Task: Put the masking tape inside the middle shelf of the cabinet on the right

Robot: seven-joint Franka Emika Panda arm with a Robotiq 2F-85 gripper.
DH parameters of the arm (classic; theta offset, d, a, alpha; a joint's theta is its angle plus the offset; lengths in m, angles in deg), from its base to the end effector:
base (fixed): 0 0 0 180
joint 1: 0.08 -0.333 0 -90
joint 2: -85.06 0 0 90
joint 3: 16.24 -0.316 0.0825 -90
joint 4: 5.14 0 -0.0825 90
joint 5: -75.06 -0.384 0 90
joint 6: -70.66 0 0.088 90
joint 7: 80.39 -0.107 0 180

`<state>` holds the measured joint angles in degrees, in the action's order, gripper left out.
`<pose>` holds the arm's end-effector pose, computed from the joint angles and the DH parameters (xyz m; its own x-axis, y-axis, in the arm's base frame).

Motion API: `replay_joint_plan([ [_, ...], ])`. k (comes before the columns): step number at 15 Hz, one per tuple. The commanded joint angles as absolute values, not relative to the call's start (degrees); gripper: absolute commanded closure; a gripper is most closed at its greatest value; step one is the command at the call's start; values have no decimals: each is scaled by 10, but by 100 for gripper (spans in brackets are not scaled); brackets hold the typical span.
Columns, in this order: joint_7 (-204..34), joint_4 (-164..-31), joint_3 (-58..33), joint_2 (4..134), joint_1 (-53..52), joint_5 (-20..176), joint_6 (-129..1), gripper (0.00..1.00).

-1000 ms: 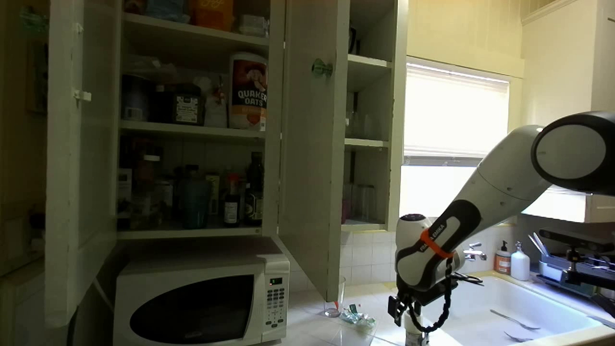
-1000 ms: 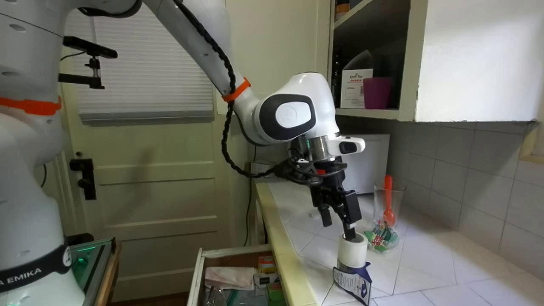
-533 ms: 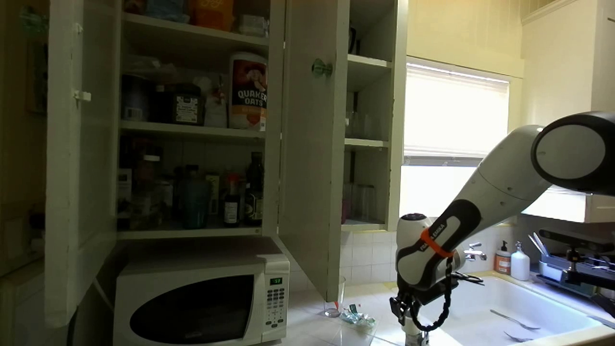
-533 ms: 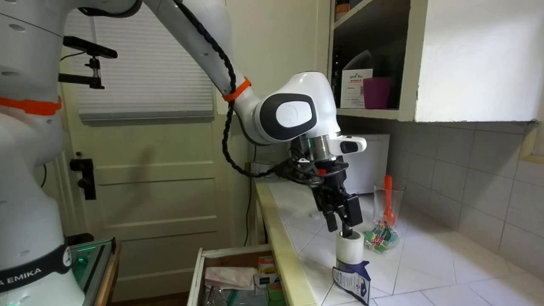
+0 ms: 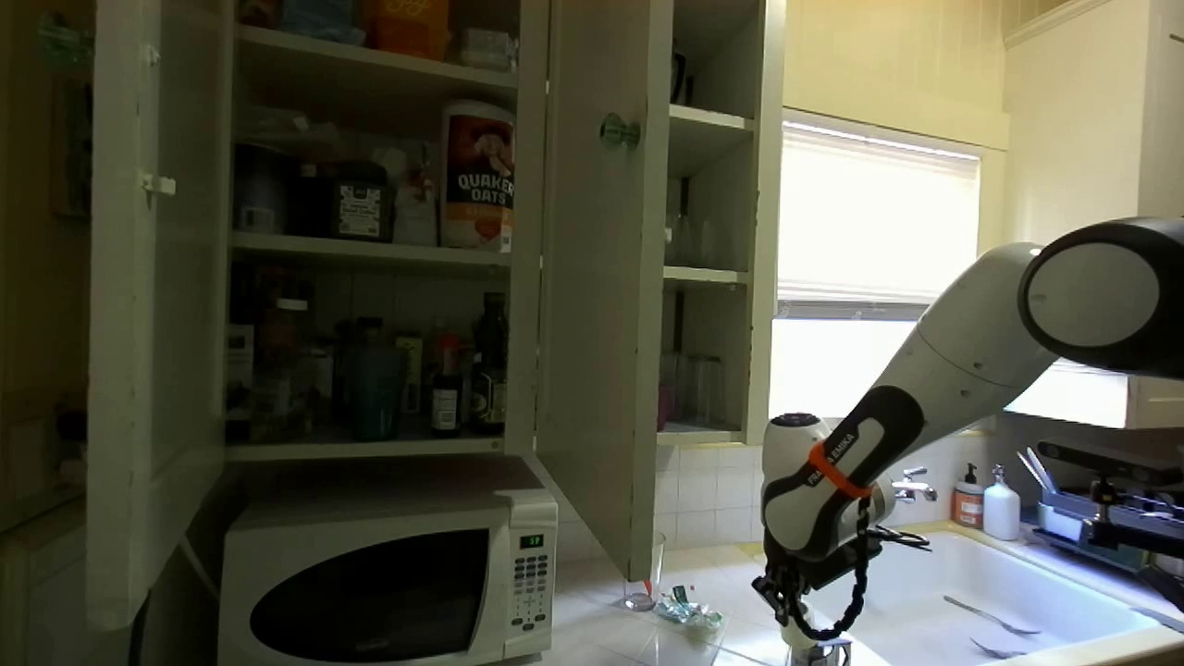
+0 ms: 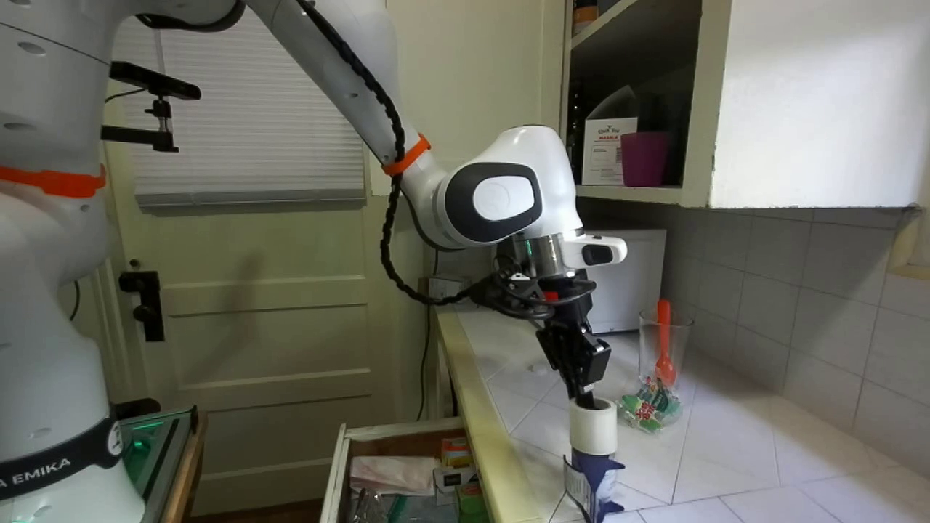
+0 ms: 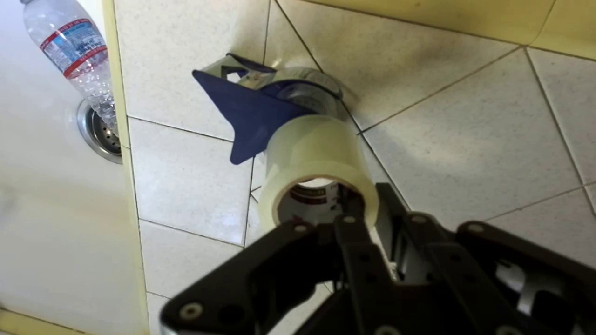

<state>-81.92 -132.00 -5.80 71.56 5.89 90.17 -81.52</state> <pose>0.5491 -0.1530 0.2925 0.9809 -0.0622 0.1845 -0.1000 -0.9741 0.2029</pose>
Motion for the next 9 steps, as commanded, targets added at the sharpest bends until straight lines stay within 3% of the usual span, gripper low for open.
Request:
replay_joint_plan([
  [1, -817, -1321, -58, 712, 61, 897, -809, 96],
  [9, -855, -1382, -77, 864, 21, 996, -818, 96],
])
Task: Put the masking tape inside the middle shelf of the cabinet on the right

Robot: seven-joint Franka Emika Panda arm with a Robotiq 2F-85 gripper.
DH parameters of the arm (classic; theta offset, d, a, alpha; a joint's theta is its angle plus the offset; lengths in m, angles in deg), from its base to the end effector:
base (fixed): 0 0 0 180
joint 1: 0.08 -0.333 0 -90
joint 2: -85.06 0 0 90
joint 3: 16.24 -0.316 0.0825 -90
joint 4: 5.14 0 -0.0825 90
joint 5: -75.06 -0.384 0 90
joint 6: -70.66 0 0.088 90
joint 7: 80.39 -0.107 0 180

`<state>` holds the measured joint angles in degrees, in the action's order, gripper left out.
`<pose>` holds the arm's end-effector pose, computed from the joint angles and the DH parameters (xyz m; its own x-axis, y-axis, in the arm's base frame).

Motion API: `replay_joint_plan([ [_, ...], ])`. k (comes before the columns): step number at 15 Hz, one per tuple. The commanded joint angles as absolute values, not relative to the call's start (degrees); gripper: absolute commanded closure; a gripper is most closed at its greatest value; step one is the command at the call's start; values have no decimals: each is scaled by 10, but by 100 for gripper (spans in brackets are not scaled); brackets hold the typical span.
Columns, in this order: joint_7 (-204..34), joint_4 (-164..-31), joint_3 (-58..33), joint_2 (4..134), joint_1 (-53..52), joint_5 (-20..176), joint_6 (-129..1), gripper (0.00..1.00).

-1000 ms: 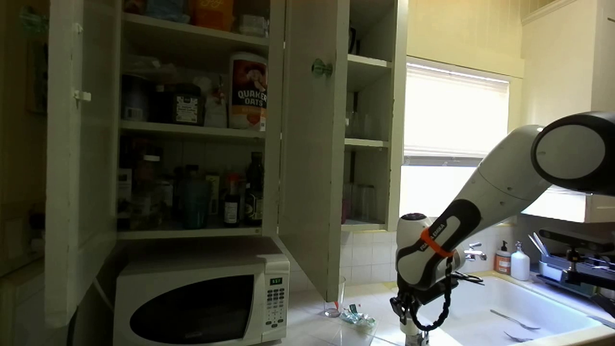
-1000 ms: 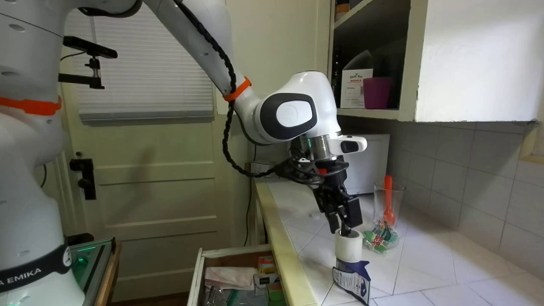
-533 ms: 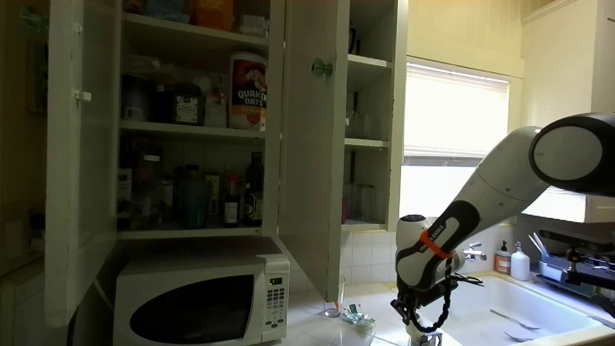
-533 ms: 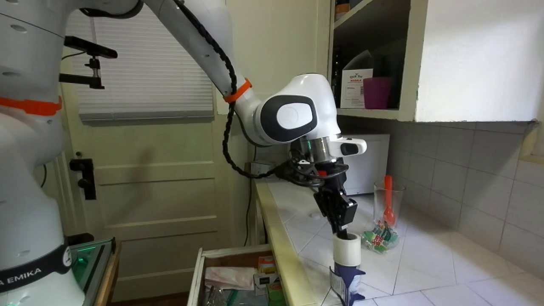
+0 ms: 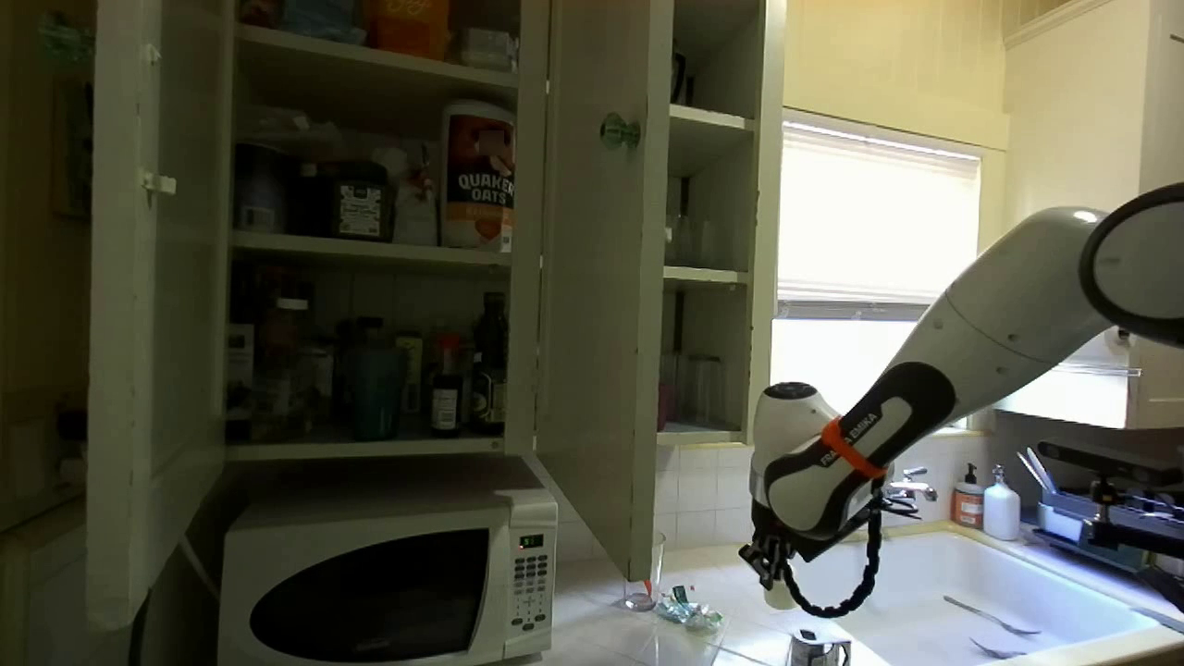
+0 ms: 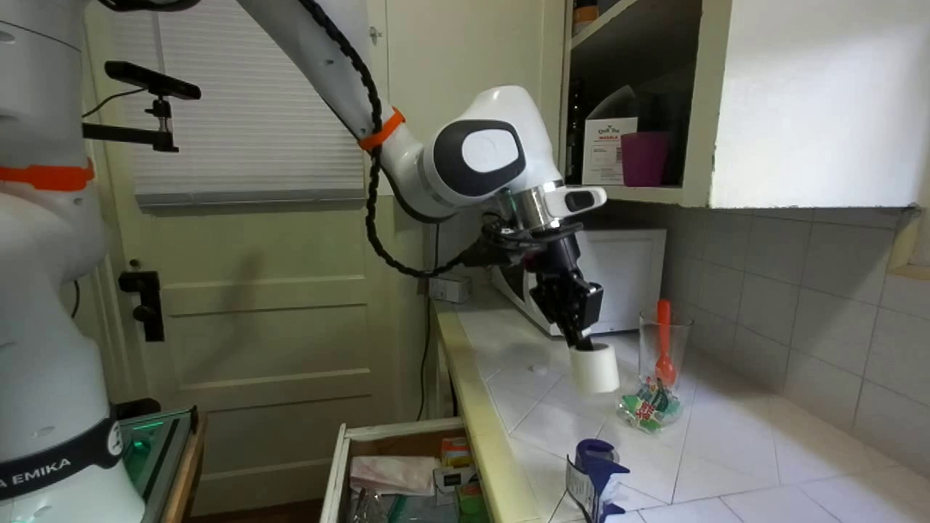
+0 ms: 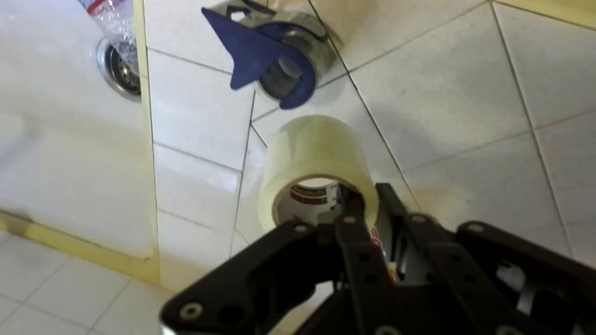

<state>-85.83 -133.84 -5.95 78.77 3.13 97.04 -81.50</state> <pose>0.5479 -0.1199 0.3480 0.9624 0.0239 0.2706 -0.0488 -0.9647 0.2588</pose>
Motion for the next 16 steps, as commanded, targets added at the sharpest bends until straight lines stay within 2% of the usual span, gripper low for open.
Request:
replay_joint_plan([
  [1, -834, -1387, -90, 885, 20, 987, -819, 96],
  [4, -794, -1394, -122, 944, 18, 985, -811, 96],
  [8, -821, -1391, -155, 998, 51, 1100, -850, 96],
  [16, -981, -1371, -185, 992, 117, 1310, -927, 96],
])
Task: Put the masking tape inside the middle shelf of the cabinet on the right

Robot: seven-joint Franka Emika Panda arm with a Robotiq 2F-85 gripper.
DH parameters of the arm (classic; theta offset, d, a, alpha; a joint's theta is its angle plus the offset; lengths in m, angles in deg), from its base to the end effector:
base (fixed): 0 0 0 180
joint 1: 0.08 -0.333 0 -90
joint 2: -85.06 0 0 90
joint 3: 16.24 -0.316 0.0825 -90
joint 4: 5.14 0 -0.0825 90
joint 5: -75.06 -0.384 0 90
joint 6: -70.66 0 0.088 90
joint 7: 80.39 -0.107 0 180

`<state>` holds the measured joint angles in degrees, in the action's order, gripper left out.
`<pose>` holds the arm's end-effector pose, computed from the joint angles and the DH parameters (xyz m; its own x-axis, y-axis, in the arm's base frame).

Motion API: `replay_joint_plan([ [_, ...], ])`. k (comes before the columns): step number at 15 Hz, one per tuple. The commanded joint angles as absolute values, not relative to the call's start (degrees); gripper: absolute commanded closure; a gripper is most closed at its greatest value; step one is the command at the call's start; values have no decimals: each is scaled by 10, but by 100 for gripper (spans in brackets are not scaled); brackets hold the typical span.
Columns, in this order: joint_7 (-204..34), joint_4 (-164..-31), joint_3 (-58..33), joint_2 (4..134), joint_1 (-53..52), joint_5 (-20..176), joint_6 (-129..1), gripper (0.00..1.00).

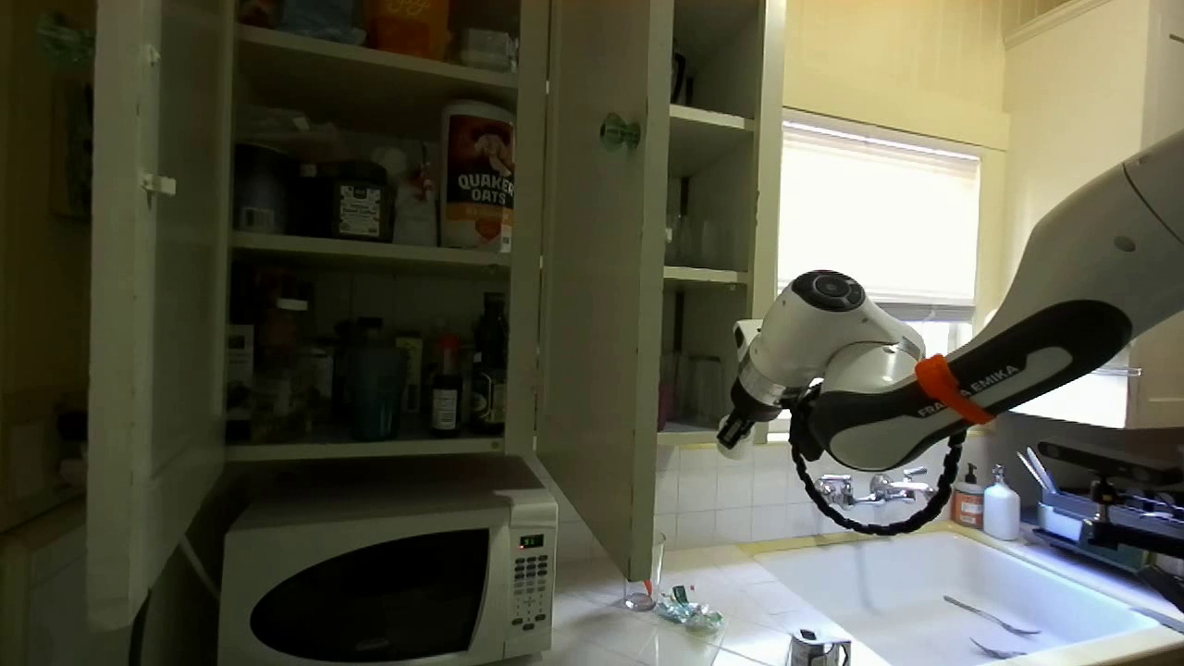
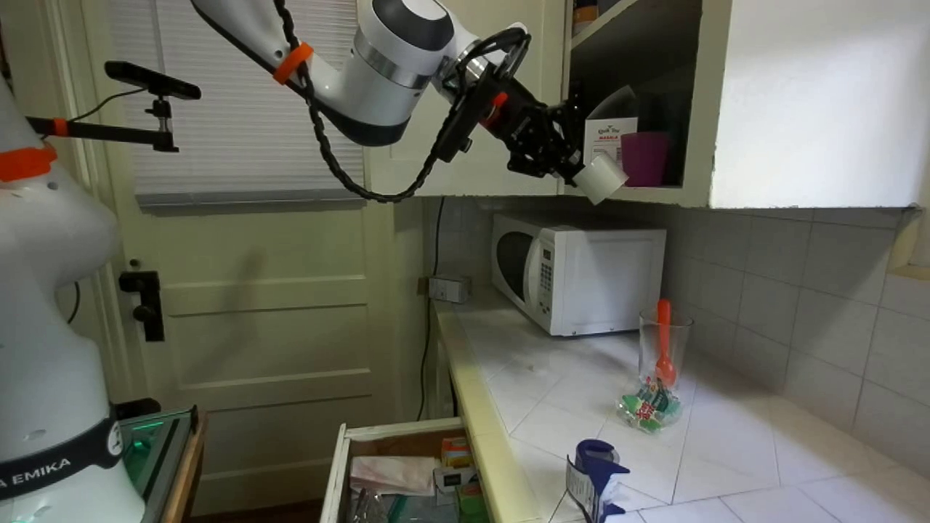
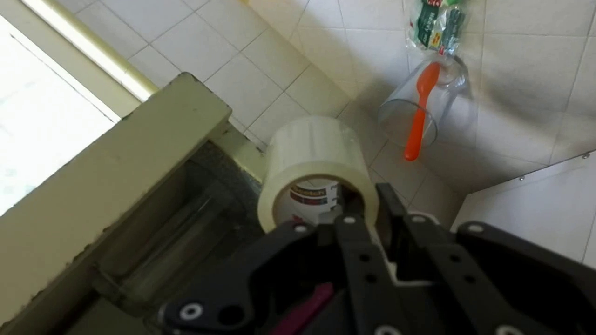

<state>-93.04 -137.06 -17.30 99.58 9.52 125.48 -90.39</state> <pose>0.5090 -0.0381 0.5236 0.7082 0.4739 0.5234 0.1037 -0.8030 0.5868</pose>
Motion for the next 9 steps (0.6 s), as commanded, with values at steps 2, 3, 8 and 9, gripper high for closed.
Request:
replay_joint_plan([
  [2, -1043, -1365, -202, 997, 135, 1374, -916, 96],
  [3, -1078, -1362, -210, 998, 142, 1409, -910, 96],
  [8, -1299, -1343, -271, 1027, 165, 1623, -873, 96],
  [9, -1340, -1341, -282, 1034, 162, 1668, -861, 96],
])
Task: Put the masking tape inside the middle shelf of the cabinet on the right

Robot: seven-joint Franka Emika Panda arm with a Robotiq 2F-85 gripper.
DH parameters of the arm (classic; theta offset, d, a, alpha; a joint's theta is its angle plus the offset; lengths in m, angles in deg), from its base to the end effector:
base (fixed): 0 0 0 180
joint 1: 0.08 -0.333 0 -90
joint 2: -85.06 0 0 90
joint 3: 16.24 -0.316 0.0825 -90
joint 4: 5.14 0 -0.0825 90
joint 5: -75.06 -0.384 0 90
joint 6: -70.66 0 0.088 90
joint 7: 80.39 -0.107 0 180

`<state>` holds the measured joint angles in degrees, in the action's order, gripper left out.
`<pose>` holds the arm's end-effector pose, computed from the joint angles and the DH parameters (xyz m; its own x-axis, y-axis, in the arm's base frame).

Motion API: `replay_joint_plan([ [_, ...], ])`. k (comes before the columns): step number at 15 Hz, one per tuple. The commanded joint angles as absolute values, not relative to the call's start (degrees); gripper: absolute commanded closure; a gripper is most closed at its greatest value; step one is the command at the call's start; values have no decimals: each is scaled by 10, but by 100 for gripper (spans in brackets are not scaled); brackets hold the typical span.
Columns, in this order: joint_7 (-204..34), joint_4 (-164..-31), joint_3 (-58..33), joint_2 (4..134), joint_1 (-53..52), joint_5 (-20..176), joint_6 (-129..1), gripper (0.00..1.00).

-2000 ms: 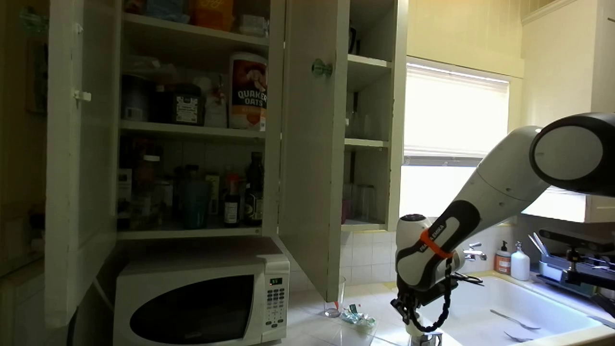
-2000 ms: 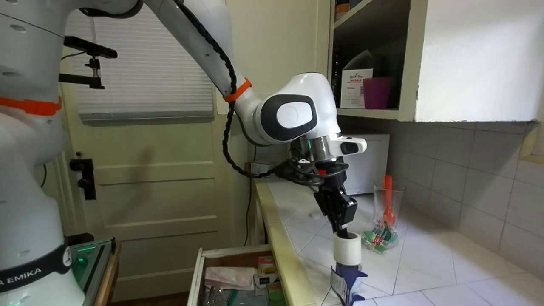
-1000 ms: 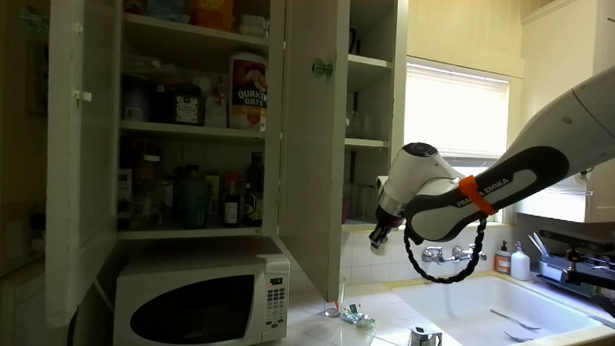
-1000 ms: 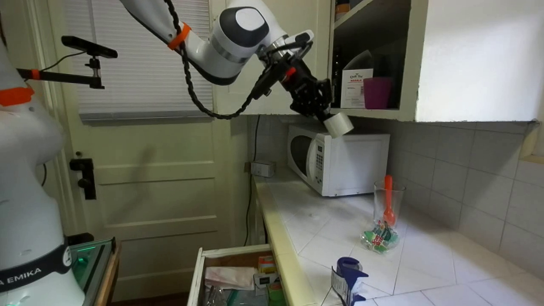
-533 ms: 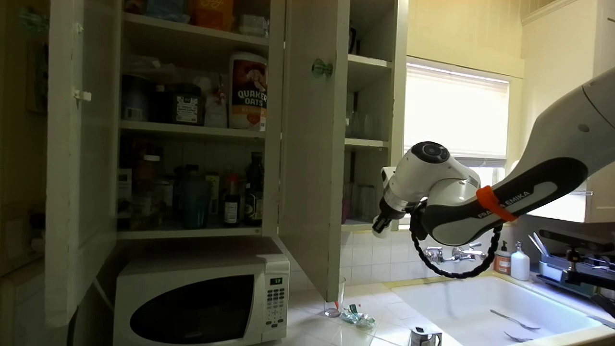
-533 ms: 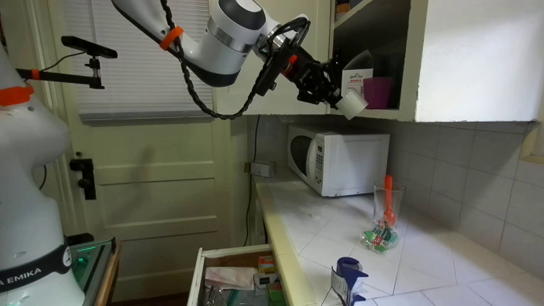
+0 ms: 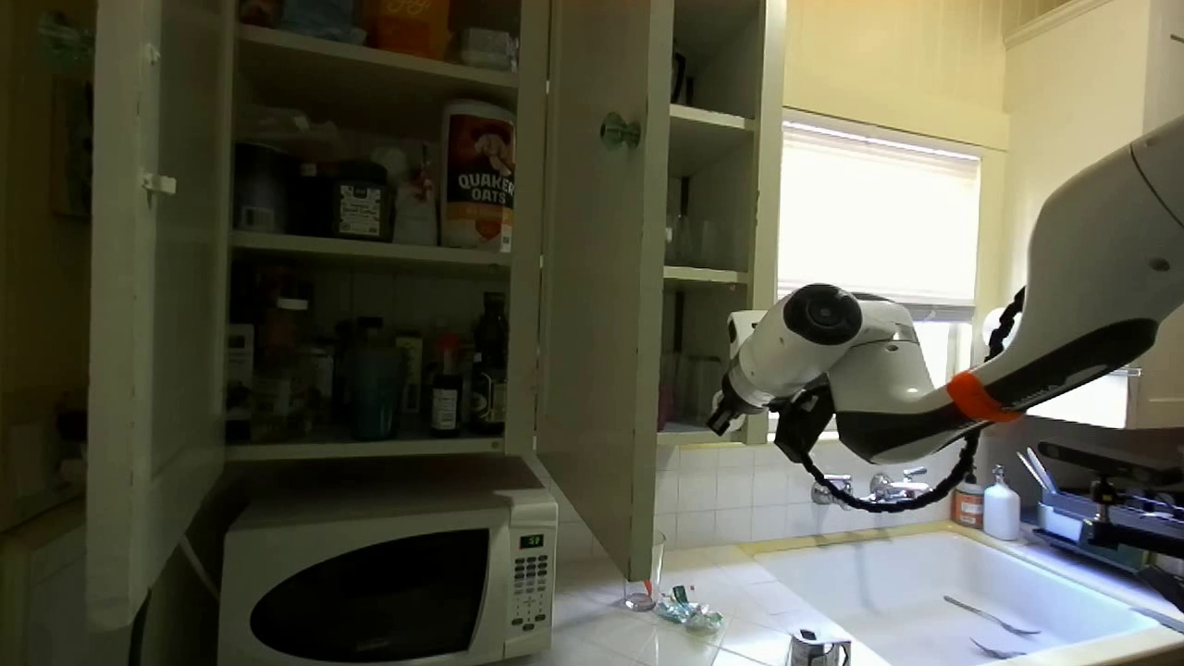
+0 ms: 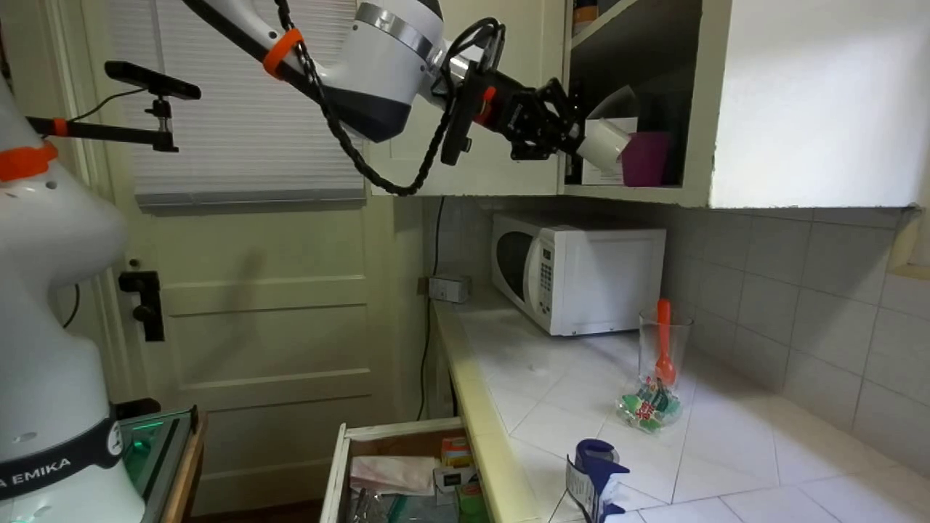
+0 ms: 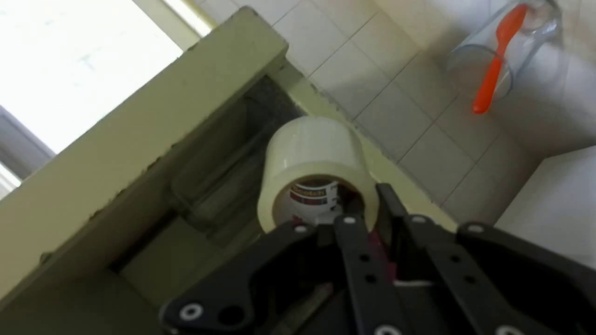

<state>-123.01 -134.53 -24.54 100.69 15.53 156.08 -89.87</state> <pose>0.5045 -0.0125 0.5313 0.6144 0.5262 0.5880 -0.0477 -0.7190 0.6933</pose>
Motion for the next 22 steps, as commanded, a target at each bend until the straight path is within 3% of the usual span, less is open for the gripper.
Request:
replay_joint_plan([
  [1, -1364, -1340, -292, 1040, 159, 1701, -844, 96],
  [5, -1416, -1347, -331, 1068, 151, 1802, -782, 96],
  [8, -1413, -1325, -306, 1073, 149, 1775, -857, 96],
  [9, -1402, -1332, -328, 1064, 151, 1779, -810, 96],
  [10, -1402, -1329, -325, 1066, 151, 1779, -817, 85],
  [13, -1402, -1329, -326, 1063, 151, 1779, -817, 85],
  [14, -1402, -1329, -326, 1062, 151, 1779, -817, 96],
  [22, -1623, -1205, -321, 1077, 125, 2090, -795, 96],
])
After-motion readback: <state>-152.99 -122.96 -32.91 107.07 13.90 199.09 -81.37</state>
